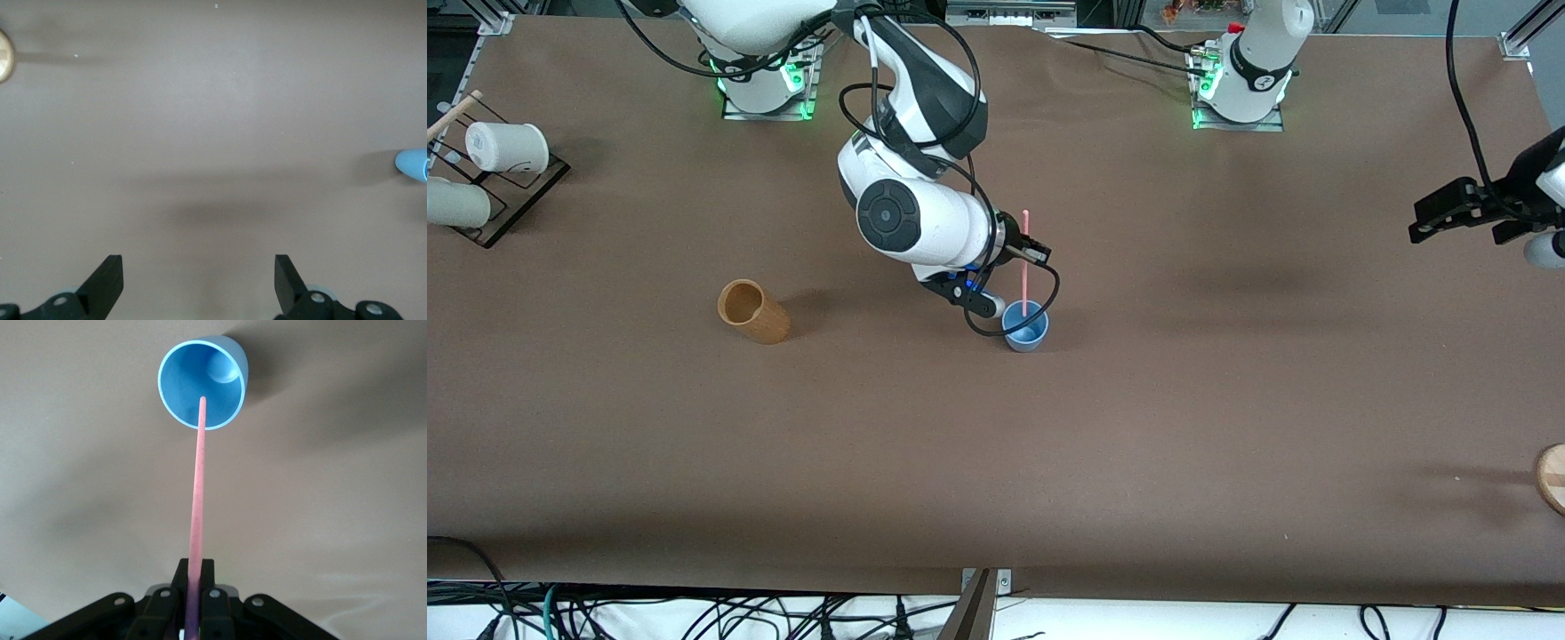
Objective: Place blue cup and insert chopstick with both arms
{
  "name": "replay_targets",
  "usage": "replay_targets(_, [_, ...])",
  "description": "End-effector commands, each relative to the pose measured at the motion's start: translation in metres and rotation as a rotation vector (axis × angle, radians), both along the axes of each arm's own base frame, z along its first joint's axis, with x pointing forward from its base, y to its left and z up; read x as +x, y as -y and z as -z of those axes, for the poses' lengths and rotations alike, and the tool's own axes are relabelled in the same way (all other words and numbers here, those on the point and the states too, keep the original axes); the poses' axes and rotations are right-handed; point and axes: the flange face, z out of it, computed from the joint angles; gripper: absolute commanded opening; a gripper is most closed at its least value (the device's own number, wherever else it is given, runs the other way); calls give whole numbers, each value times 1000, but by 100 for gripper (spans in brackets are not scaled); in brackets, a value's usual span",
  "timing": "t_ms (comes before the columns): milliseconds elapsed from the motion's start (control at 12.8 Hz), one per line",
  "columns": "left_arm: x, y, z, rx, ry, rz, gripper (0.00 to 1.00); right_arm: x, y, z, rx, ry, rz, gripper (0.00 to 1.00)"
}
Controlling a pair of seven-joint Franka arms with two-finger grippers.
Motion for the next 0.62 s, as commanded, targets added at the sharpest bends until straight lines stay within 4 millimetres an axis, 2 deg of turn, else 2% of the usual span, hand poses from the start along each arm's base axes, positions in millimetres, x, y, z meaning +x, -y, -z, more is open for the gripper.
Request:
replay_targets(0, [-21, 15, -19, -4, 29, 44, 100, 4, -6, 12, 5, -16, 10, 1])
replay_targets(78, [-22, 6, -20, -14, 31, 30, 100, 8, -6, 21, 5, -15, 20, 23])
replay_targets(156, [-22, 3, -20, -14, 29, 27, 100, 11, -5, 24, 8, -5, 31, 85])
replay_targets(234, [-24, 2, -21, -14, 29, 30, 100, 17, 2, 24, 1, 22, 18, 100])
replay_targets(469, [-22, 0, -20, -18, 28, 119, 100, 28, 20, 12, -43, 78, -7, 100])
replay_targets(547, [-20, 0, -19, -17, 28, 111, 100, 37, 35, -3, -53, 99, 1, 100])
